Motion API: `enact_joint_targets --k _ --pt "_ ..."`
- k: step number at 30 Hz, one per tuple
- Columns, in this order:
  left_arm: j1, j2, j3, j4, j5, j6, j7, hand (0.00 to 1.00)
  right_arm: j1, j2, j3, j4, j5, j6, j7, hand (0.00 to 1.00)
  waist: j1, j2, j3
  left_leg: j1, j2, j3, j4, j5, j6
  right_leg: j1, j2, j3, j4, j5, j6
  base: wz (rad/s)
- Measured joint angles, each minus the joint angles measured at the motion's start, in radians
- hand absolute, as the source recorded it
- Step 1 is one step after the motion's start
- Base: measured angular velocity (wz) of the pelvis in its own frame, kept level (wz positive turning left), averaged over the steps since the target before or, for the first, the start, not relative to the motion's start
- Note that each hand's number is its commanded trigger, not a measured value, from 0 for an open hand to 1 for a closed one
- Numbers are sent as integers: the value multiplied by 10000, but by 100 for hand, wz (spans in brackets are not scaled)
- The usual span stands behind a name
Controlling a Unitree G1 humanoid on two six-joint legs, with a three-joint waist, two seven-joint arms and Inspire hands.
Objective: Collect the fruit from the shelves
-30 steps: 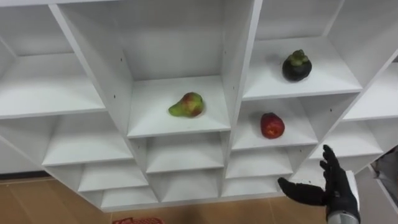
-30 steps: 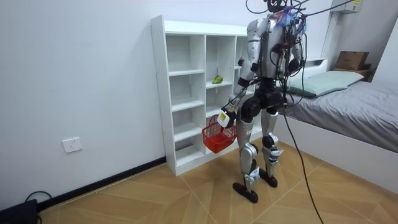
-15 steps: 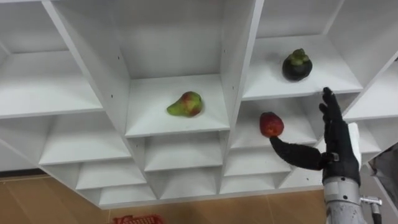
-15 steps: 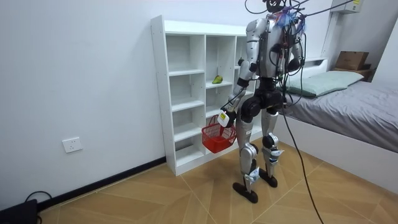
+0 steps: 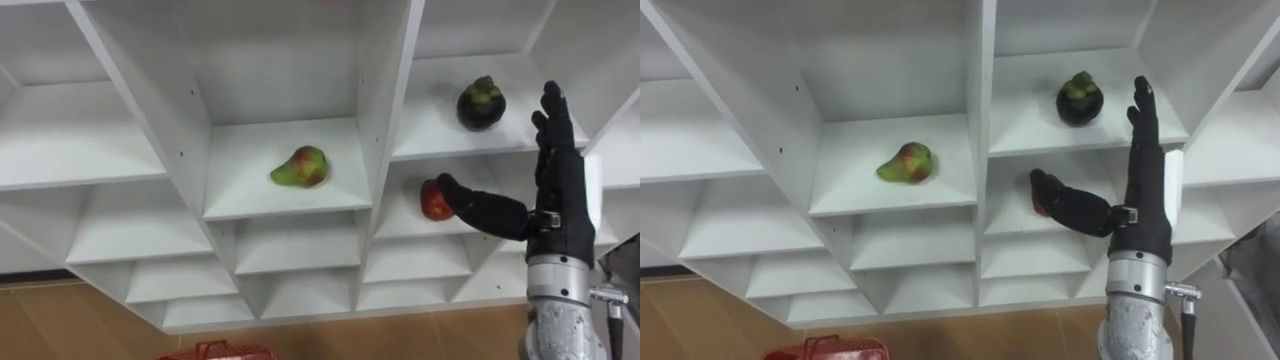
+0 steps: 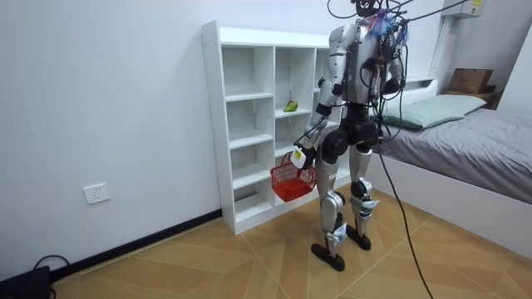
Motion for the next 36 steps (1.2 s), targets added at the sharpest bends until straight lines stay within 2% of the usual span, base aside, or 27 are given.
enact_joint_targets --k 4,11,15,18,22,24,28,36 --pt "-17 14 -23 -9 2 -1 2 100 -54 -15 139 0 33 1 -58 0 71 -65 -30 -8 1 -12 8 0 0 -8 0 -18 -2 0 -1 0" --pt "-63 74 -85 -30 -4 -5 -1 100 -485 -76 294 1 38 -11 -452 0 90 -171 -19 43 2 -10 13 1 0 -2 -1 -23 7 7 -7 0" --pt "-91 96 -76 -34 -14 -18 -29 100 -576 -300 277 0 24 -62 -533 0 185 -240 -2 47 8 -8 13 1 0 5 0 -37 5 8 -7 0" --pt "-159 148 -68 -31 -20 -20 -113 100 -597 -316 261 7 110 -64 -420 0 240 -326 -4 46 8 -16 12 0 0 3 -2 -48 -18 8 -7 0" --pt "-170 279 -64 -33 -169 -21 -316 100 -883 -649 249 52 441 -67 -332 0 273 -448 35 46 8 -35 12 1 0 28 -3 -72 -27 8 -7 0" --pt "-163 285 -52 -38 -160 -20 -316 100 -980 -688 239 137 439 -99 -331 0 289 -479 52 47 8 -38 12 1 0 83 -4 -86 -25 9 -9 0" --pt "-151 284 -56 -107 -174 -11 -326 100 -1231 -690 214 719 517 -70 -305 0 312 -513 73 35 8 -57 11 0 0 90 -17 -157 -24 9 -9 2" --pt "17 313 148 -195 -172 -9 -493 100 -1575 -796 160 840 1074 -68 -336 0 301 -529 47 -3 8 -57 13 1 0 56 -20 -166 -21 10 -10 0"
